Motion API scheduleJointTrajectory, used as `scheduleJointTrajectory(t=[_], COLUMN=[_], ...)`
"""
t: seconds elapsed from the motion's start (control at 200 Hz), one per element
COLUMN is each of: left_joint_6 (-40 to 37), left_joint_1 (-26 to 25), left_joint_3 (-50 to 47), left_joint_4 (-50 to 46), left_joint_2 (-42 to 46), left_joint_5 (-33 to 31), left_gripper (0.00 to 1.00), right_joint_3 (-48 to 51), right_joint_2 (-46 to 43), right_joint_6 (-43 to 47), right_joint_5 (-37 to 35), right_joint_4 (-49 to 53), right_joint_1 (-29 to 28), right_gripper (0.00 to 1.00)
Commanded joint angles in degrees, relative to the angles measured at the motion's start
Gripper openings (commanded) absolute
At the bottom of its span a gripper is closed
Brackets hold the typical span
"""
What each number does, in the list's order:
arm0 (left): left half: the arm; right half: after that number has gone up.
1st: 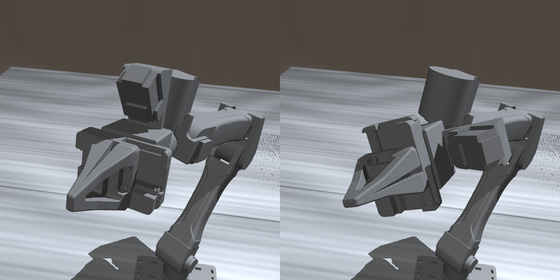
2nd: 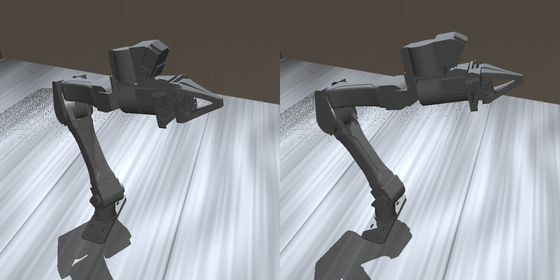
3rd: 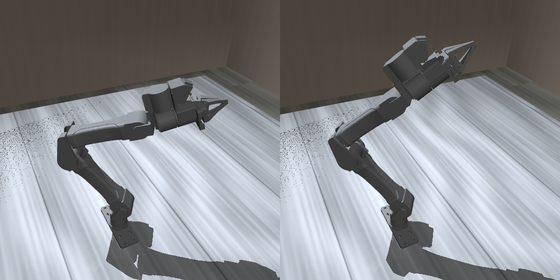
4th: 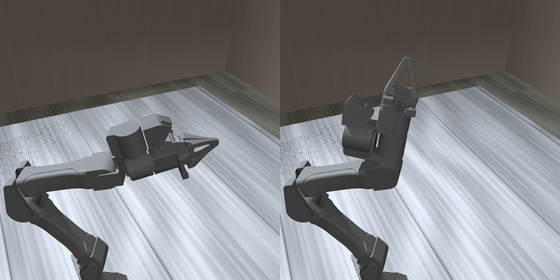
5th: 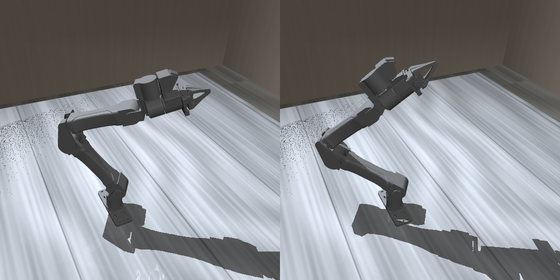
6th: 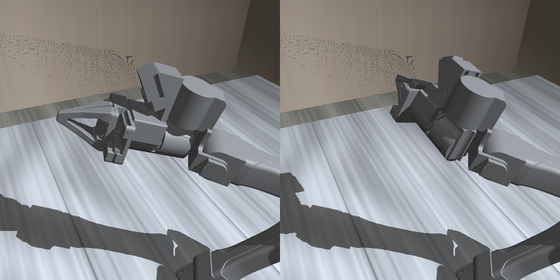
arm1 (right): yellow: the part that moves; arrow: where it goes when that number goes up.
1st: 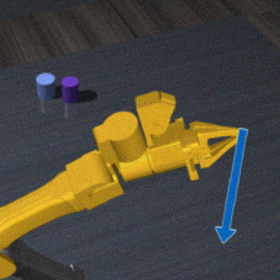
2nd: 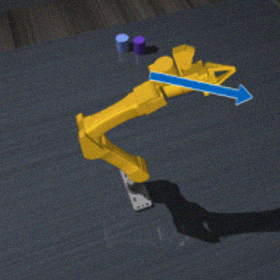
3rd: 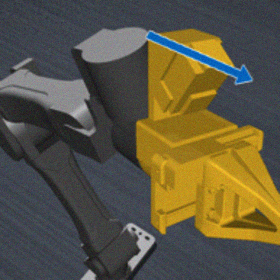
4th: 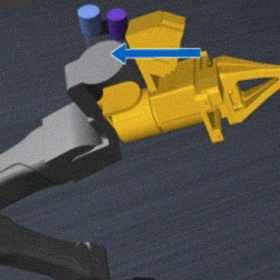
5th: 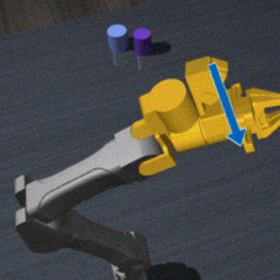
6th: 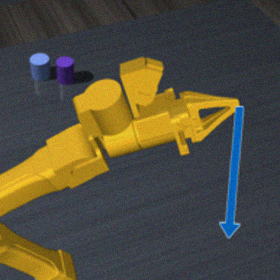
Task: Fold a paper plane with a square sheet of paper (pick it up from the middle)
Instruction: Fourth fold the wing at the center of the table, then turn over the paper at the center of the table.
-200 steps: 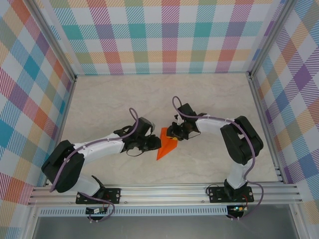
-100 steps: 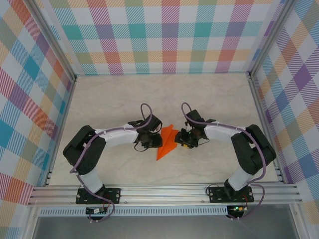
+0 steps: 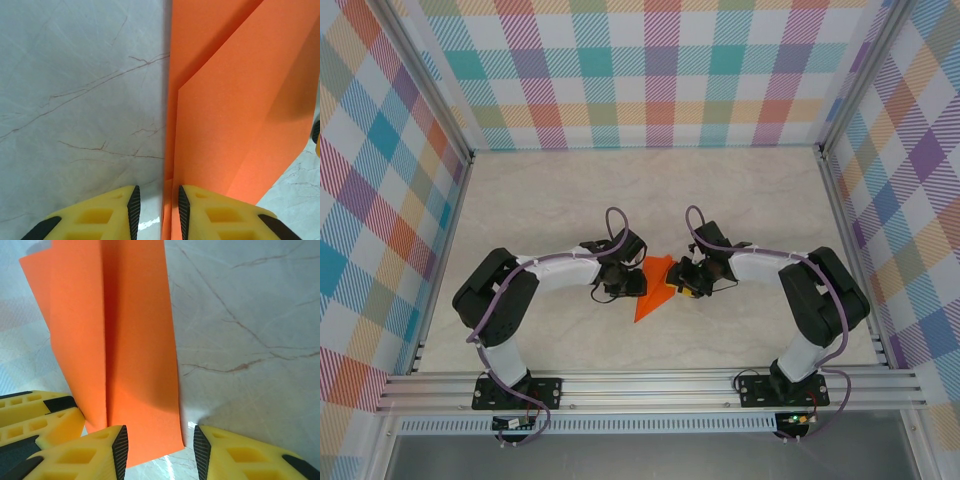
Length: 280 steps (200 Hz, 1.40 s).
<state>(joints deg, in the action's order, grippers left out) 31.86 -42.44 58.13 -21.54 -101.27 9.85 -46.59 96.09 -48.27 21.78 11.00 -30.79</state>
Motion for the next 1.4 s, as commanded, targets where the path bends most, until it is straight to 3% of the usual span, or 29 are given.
scheduleJointTrajectory(t=[0.0, 0.565, 0.99, 1.395], left_joint_6=[-0.9, -0.9, 0.7, 2.2], left_joint_1=[0.2, 0.0, 0.2, 0.3], left_joint_3=[1.1, 1.8, 0.9, 0.1], left_joint_4=[-0.5, -1.2, -0.4, 0.4], left_joint_2=[-2.3, -3.2, -1.7, -0.9], left_joint_5=[2.3, 3.2, 2.5, 1.6], left_gripper=[0.29, 0.27, 0.24, 0.24], right_joint_3=[1.1, 2.3, 6.9, 12.3], right_joint_2=[2.4, 0.6, -1.4, -5.4], right_joint_6=[-1.1, -2.5, -7.6, -11.5], right_joint_5=[2.5, 4.0, 5.7, 5.7], right_joint_4=[-4.2, -7.7, -16.8, -25.1], right_joint_1=[-0.4, -0.4, -0.3, -1.2], right_gripper=[0.41, 0.33, 0.46, 0.46])
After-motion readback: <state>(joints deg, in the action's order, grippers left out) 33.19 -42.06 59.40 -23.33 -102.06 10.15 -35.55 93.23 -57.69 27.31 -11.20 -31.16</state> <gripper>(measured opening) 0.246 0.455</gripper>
